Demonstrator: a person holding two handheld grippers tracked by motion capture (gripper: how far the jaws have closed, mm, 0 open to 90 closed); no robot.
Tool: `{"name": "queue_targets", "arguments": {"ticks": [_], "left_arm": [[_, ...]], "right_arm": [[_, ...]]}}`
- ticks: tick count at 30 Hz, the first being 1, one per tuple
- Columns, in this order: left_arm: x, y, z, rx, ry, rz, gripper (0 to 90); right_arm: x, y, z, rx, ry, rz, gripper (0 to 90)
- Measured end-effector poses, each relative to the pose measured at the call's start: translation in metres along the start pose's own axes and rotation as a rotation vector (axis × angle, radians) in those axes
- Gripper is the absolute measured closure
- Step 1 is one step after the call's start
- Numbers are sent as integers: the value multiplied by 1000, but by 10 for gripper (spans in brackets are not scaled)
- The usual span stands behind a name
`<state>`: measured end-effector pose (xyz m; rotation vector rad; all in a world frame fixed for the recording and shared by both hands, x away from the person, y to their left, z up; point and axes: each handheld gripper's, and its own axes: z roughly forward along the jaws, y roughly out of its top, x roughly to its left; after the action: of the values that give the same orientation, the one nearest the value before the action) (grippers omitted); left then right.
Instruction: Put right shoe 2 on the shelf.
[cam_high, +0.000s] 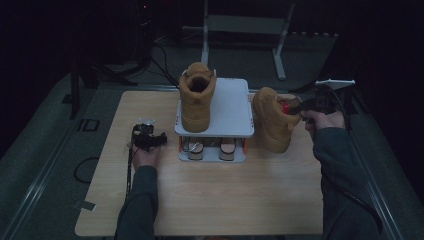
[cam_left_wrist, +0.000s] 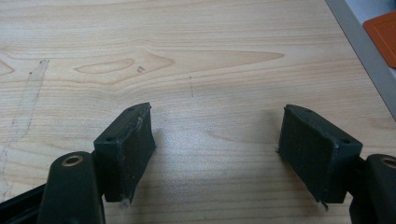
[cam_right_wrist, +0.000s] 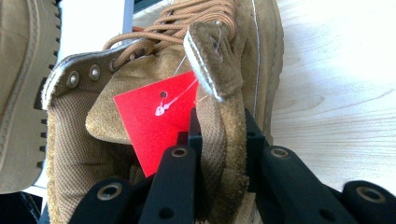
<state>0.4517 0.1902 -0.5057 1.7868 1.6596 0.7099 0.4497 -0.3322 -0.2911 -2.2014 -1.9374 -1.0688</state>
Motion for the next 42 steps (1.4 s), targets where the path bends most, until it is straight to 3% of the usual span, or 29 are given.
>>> {"name": "queue_targets", "arguments": {"ticks": [15,25,34,42], "left_arm": [[0,0,0,-1,-1,1,266],[0,0,0,0,-3,4,266],[0,0,0,-1,-4,4,266],[0,0,0,0,-4,5,266]], "right_arm": [[21,28,-20,0,-14,18,811],[44,45,-42,-31,-13,51,811],[73,47,-55,-63,20,27,810],[98,42,-48,-53,59,-17,809]]}}
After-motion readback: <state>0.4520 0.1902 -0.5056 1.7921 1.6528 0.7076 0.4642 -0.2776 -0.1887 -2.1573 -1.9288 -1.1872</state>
